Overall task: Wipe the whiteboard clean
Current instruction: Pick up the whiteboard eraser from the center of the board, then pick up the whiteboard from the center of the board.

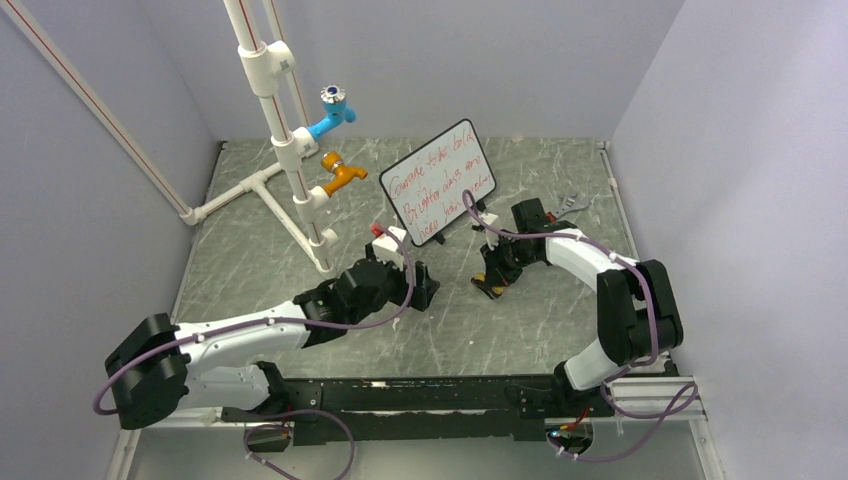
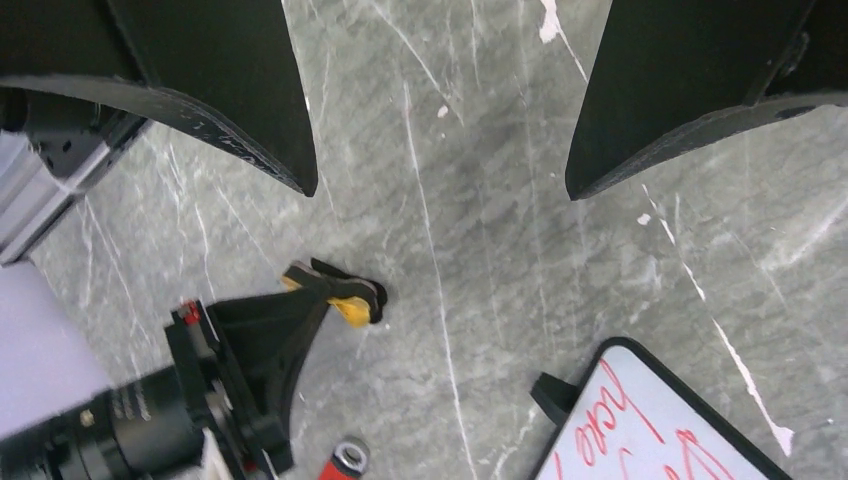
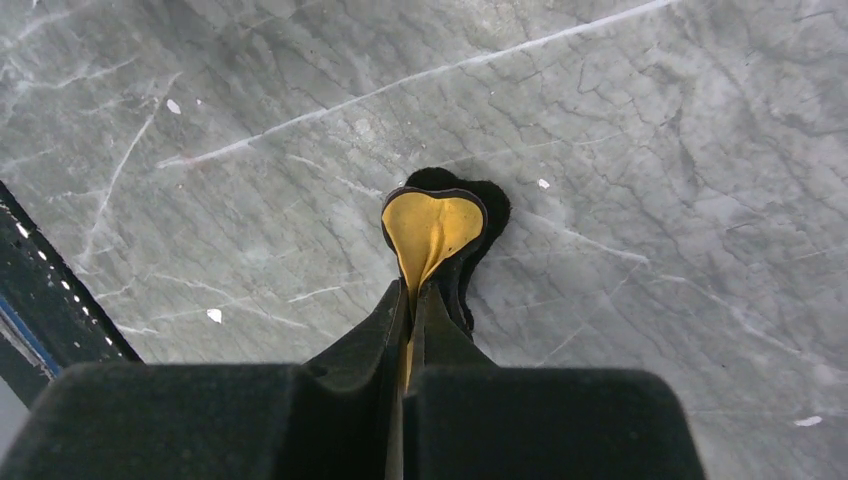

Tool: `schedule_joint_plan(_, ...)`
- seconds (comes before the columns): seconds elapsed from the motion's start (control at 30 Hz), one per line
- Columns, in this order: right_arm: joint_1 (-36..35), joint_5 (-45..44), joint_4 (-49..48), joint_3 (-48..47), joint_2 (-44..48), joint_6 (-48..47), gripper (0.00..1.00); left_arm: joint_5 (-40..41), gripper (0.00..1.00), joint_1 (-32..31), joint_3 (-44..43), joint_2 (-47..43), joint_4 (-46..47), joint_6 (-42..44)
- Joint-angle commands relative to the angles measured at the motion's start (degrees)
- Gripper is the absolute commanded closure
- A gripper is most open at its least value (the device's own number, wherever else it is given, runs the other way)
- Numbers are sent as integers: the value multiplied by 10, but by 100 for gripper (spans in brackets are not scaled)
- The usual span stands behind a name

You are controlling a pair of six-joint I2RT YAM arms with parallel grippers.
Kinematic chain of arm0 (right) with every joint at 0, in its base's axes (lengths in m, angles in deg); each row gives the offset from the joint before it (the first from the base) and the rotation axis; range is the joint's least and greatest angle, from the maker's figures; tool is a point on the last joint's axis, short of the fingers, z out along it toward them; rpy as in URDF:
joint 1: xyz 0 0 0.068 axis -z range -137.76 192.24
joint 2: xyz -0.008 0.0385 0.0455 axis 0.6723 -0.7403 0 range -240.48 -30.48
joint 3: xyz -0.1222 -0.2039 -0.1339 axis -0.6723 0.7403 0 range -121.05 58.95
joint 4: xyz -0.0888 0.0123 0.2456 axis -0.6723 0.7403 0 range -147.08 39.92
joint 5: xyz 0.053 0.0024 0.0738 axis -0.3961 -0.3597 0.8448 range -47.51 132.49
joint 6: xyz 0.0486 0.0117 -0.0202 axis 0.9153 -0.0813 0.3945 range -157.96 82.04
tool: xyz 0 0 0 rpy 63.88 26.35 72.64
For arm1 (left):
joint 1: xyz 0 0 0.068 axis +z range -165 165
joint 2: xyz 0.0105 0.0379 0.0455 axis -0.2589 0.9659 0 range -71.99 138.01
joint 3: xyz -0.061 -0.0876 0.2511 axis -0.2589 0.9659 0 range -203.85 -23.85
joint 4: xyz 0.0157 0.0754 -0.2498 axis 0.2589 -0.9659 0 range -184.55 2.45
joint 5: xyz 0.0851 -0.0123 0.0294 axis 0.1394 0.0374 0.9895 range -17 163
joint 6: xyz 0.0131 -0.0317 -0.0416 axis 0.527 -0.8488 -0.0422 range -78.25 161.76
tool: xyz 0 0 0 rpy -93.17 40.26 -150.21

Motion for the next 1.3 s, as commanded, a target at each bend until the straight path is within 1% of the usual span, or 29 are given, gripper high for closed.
schedule_joint_plan(0.0, 10, 26, 3, -17, 29, 4, 100, -22, 1, 30, -1, 17, 81, -48)
schedule_joint_plan(0.1, 37, 39, -2, -16, 43, 12, 100, -31, 1, 43, 29, 40, 134, -62)
schedule_joint_plan(0.17, 58, 53, -2, -12, 54, 11, 100, -35, 1, 51, 50, 59, 188, -72)
schedule_joint_plan(0.27, 69, 56, -1, -8, 61, 6, 100, -35, 8, 61, 69, 92, 270, -85)
schedule_joint_plan(0.33, 68, 59, 3, -14, 57, 4, 100, -29, 10, 63, 63, 112, 282, -76)
schedule_joint_plan(0.4, 69, 62, 7, -17, 54, 2, 100, -19, 9, 63, 57, 128, 292, -58)
schedule_joint_plan(0.53, 72, 65, 9, -15, 59, -3, 100, -15, 6, 70, 76, 154, 358, -25)
schedule_joint_plan(0.7, 76, 74, 11, -18, 63, -6, 100, -85, 5, 122, 122, 165, 417, -52)
schedule_joint_plan(0.8, 76, 79, 14, -21, 61, -6, 100, -110, 2, 141, 133, 172, 427, -42)
schedule_joint_plan(0.87, 76, 79, 15, -21, 63, -9, 100, -112, 1, 146, 127, 175, 405, -29)
schedule_joint_plan(1.07, 76, 87, 18, -23, 70, -12, 100, -80, 1, 163, 109, 186, 371, -14)
schedule_joint_plan(1.17, 76, 91, 20, -25, 69, -14, 100, -89, 1, 183, 96, 208, 389, -21)
schedule_joint_plan(1.27, 76, 92, 21, -24, 72, -14, 100, -113, 4, 199, 73, 239, 422, -31)
